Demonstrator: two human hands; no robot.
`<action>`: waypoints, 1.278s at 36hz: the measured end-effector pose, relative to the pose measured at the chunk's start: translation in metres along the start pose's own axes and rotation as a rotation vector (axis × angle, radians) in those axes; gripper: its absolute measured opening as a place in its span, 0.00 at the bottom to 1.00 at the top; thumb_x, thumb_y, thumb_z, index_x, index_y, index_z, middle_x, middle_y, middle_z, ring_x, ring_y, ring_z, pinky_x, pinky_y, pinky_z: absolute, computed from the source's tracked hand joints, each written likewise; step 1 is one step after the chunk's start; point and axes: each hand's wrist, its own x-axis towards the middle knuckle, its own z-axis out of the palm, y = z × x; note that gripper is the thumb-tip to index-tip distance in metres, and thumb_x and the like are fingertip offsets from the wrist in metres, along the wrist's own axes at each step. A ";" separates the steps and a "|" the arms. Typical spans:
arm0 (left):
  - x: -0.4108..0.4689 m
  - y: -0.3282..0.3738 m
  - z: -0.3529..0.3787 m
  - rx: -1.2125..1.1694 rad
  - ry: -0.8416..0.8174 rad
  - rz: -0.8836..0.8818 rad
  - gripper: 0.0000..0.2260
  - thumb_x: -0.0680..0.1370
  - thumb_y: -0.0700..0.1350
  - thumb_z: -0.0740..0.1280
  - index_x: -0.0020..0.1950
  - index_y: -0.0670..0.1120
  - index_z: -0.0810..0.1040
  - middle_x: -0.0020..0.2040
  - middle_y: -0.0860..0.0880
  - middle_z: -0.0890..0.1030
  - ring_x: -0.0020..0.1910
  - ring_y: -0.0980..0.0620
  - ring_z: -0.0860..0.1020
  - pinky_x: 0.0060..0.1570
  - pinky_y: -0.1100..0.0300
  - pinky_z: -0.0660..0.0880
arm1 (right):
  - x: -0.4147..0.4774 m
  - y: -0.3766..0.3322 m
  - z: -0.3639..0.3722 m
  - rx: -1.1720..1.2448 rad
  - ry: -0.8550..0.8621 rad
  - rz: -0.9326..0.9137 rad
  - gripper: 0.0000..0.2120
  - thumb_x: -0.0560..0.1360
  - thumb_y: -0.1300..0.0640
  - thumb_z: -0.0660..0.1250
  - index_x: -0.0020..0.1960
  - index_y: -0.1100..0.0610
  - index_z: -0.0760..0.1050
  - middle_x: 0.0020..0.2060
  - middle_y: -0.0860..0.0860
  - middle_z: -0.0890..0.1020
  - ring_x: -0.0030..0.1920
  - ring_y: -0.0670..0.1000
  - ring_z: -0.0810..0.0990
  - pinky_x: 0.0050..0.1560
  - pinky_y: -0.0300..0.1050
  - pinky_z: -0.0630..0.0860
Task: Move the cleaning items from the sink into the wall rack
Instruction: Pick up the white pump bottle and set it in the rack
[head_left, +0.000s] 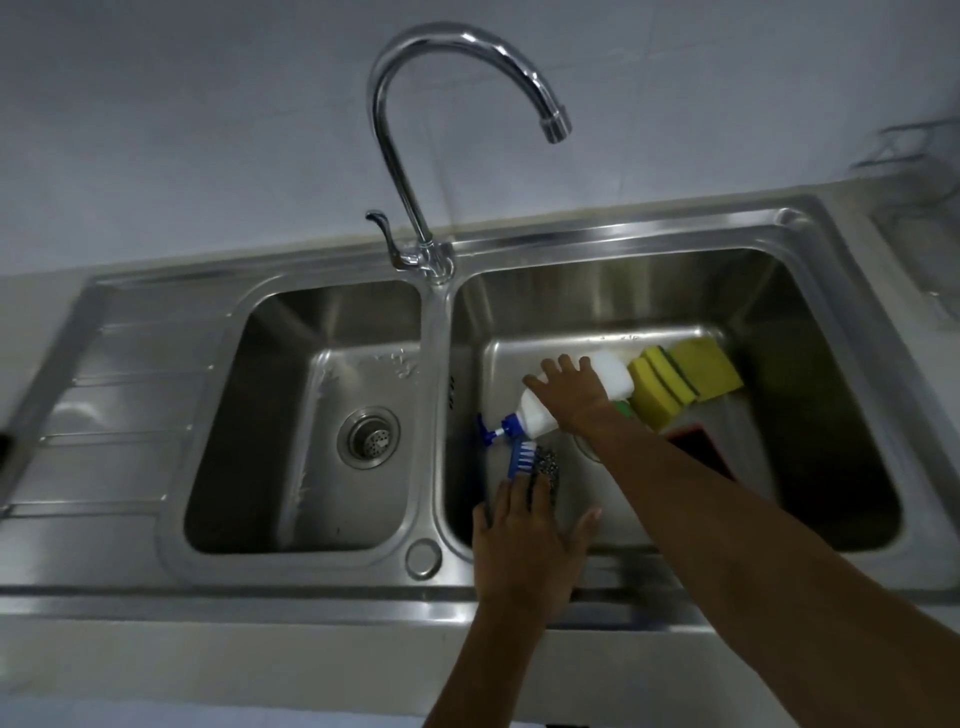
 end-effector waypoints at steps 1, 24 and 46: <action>0.000 0.000 0.000 0.005 0.009 0.004 0.40 0.77 0.75 0.43 0.83 0.53 0.56 0.82 0.50 0.63 0.81 0.48 0.59 0.78 0.41 0.56 | 0.001 -0.001 0.001 -0.005 0.002 -0.002 0.34 0.78 0.52 0.67 0.80 0.49 0.56 0.76 0.60 0.60 0.75 0.63 0.60 0.72 0.63 0.60; -0.004 0.001 -0.008 0.022 -0.016 -0.015 0.39 0.77 0.74 0.44 0.82 0.55 0.57 0.81 0.51 0.65 0.80 0.48 0.62 0.75 0.44 0.60 | -0.062 0.040 -0.035 0.753 0.539 0.117 0.41 0.66 0.44 0.79 0.71 0.55 0.63 0.63 0.55 0.75 0.58 0.55 0.77 0.50 0.52 0.79; 0.069 0.226 -0.214 -0.231 0.235 0.439 0.36 0.81 0.70 0.49 0.83 0.51 0.56 0.83 0.51 0.60 0.82 0.50 0.58 0.79 0.50 0.55 | -0.288 0.332 -0.332 0.831 1.178 0.640 0.40 0.63 0.34 0.77 0.64 0.55 0.66 0.52 0.47 0.76 0.48 0.50 0.78 0.39 0.39 0.74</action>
